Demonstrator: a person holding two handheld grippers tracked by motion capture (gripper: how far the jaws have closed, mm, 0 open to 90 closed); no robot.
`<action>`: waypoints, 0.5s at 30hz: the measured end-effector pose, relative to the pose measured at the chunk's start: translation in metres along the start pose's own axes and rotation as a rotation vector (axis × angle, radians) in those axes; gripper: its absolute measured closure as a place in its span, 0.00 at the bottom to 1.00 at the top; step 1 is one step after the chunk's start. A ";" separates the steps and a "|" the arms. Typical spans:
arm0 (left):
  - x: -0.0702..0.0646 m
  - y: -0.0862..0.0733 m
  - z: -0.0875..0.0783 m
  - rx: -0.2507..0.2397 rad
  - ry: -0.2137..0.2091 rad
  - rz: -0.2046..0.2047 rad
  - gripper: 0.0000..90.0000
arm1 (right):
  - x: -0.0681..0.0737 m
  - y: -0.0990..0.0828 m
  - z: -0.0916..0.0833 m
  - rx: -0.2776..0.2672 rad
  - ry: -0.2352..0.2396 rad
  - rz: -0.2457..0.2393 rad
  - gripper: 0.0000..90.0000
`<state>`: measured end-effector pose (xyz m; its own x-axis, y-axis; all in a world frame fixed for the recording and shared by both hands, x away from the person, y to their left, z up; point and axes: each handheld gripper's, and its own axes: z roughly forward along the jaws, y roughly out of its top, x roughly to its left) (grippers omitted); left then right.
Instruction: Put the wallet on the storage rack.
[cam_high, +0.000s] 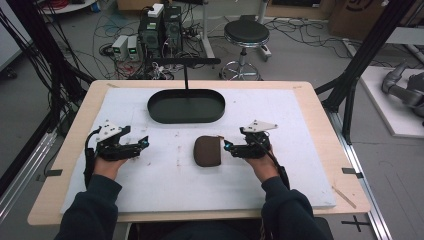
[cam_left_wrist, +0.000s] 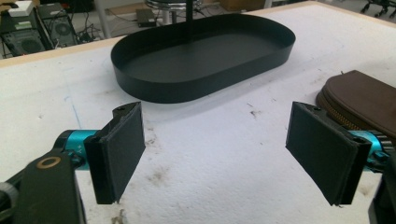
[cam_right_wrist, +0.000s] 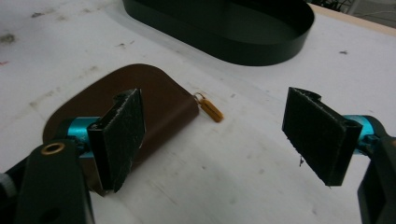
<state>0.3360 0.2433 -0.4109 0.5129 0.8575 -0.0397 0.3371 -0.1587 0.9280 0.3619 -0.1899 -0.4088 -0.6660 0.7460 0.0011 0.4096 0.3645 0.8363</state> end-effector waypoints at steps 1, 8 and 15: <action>0.000 0.000 0.000 -0.004 0.002 0.001 0.22 | 0.003 0.001 0.003 0.006 0.001 0.006 0.24; 0.002 0.000 -0.001 -0.005 0.004 -0.005 0.23 | 0.024 0.000 0.025 0.045 0.044 0.043 0.23; 0.002 -0.001 -0.001 -0.001 0.006 -0.005 0.23 | 0.044 -0.010 0.046 0.090 0.031 0.087 0.20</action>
<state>0.3361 0.2453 -0.4119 0.5063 0.8613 -0.0420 0.3389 -0.1539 0.9281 0.3575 -0.1345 -0.4423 -0.6439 0.7598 0.0901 0.5203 0.3485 0.7796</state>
